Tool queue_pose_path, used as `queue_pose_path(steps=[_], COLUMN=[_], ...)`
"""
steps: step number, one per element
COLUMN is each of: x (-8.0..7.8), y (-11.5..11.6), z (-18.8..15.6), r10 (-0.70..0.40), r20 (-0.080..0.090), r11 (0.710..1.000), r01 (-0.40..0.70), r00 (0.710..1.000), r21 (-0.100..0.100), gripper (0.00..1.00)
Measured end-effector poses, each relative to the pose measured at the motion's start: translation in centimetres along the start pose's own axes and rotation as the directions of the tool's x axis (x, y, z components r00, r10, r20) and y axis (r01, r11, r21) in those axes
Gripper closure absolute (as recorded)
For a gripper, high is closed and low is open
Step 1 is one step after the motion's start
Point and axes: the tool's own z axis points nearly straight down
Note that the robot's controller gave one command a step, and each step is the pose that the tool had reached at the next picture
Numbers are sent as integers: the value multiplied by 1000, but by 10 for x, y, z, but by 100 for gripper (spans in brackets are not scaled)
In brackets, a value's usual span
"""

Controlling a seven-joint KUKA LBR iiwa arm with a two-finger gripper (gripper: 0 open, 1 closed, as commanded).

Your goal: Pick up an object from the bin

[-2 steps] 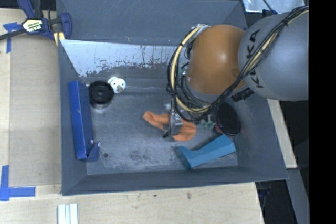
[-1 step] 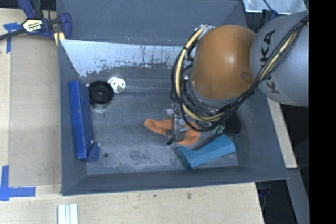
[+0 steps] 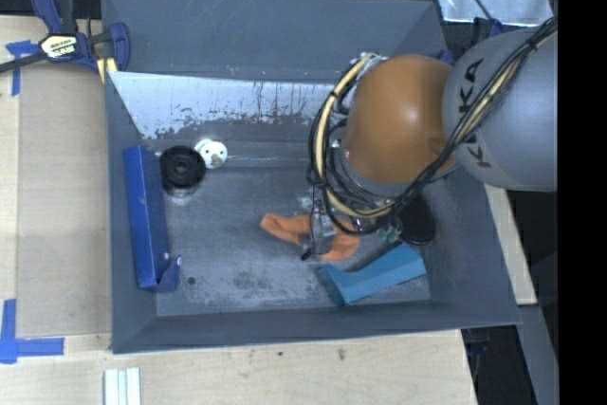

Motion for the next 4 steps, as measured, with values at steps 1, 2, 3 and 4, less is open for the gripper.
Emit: queue_pose_path(steps=[1, 2, 3, 4], x=[0, 0, 10, 1], y=[-6, -13, -16, 2], z=[-24, -3, -17, -4], r10=[7, 2, 0, -9], r20=[-22, 1, -26, 2], r11=[1000, 1000, 1000, 1000], r01=[-7, -2, 0, 9], r00=[1000, 1000, 1000, 1000], r21=[-2, 1, -3, 1], gripper=[100, 100, 100, 100])
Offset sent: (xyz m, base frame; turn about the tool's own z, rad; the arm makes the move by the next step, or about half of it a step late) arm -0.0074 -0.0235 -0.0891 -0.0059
